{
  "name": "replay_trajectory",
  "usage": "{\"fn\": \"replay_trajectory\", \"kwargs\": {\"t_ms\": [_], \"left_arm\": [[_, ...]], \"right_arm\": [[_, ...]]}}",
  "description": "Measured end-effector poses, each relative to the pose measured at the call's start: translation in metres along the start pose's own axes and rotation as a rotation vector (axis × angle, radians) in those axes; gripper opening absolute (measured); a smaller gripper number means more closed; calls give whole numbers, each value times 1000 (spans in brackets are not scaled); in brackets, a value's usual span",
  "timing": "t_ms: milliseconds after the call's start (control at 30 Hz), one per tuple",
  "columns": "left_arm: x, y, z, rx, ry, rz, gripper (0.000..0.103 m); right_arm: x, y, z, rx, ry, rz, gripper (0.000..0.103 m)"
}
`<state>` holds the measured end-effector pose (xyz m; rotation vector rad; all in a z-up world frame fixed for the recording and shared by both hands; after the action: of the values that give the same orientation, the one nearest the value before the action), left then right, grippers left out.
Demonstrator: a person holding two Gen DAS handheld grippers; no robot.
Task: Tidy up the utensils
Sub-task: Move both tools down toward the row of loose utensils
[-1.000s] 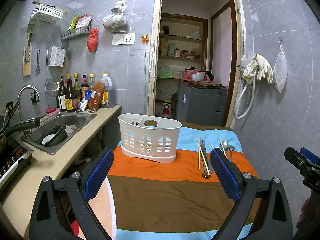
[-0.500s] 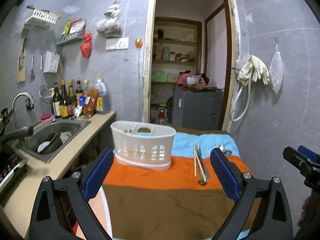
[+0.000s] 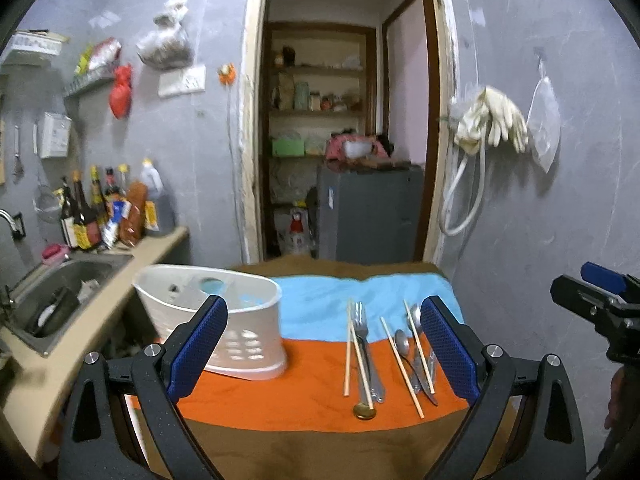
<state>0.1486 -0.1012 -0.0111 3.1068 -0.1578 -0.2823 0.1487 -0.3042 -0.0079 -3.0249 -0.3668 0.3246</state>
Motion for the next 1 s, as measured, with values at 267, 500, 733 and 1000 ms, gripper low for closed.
{"fn": "replay_trajectory", "kwargs": {"t_ms": [267,500,733,1000], "left_arm": [[84,23,38,-2,-127,-4,88],[151,22,85,13,-279,-76,49],[191,18,121,27,-408,-110,34],[218,5,146,19,-536,-114,17]], "right_arm": [[86,57,38,87,-168,-77,87],[148,79,87,156,-334,-141,51],[175,85,115,198,-445,-207,39],[197,85,127,235,-514,-242,28]]}}
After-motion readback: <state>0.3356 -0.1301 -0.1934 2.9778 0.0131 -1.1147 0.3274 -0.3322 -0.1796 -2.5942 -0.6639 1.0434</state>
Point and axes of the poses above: each gripper's, at about its wrist camera, not at the fingertips, and x roughly the way its jaws point, y to its right, z to its underside, the point moved 3 cm from there along x, roughly the way its jaws point, and after that the axes turned 13 degrees about y, right-handed, at the moved point
